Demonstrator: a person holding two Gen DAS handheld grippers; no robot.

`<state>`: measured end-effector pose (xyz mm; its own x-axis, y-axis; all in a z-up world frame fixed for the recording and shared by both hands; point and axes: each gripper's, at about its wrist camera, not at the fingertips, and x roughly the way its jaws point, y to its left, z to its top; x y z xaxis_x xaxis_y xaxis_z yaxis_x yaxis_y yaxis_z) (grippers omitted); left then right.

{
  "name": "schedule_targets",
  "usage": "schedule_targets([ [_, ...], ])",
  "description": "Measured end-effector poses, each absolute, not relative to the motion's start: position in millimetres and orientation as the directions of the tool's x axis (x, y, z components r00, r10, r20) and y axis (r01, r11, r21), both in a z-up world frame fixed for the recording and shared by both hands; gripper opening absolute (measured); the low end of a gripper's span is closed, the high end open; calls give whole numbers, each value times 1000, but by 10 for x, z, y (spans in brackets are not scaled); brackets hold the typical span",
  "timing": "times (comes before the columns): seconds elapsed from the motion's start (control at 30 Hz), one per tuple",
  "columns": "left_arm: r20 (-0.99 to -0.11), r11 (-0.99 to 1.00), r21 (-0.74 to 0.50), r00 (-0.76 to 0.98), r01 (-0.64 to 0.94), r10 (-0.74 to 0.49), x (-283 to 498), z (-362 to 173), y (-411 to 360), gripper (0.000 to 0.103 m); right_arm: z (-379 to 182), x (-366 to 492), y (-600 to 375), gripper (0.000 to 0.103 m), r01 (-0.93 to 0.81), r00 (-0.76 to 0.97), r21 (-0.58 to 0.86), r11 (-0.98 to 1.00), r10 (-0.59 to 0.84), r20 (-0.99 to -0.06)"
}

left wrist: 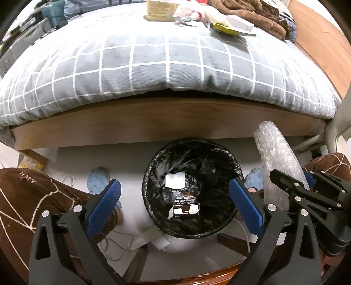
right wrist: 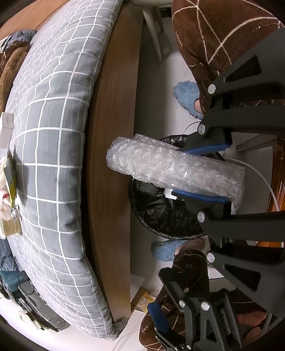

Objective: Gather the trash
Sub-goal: 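Open the left tool over the bin while the right tool releases the bubble wrap into it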

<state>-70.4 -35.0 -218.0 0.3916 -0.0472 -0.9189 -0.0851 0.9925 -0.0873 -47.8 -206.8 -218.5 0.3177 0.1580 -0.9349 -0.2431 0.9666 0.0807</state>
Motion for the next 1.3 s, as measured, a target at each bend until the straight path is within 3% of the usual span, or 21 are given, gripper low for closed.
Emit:
schedule_targets([
  [0.83,-925,982,-91,380,-168,-21,-746,-2257,112,97,-2307,-407,-1589,35,-332,279,79,940,178,-944],
  [1.07,-924,983,-90,381,-158,-23,-721,-2271,50,97,-2271,-397,-1722,57,-293,302,72,953,164,-939],
  [1.3,-914,985,-87,404,-147,-20,-724,-2158,-32,97,-2100,-431,-1846,67,-276,359,45,960,147,-922],
])
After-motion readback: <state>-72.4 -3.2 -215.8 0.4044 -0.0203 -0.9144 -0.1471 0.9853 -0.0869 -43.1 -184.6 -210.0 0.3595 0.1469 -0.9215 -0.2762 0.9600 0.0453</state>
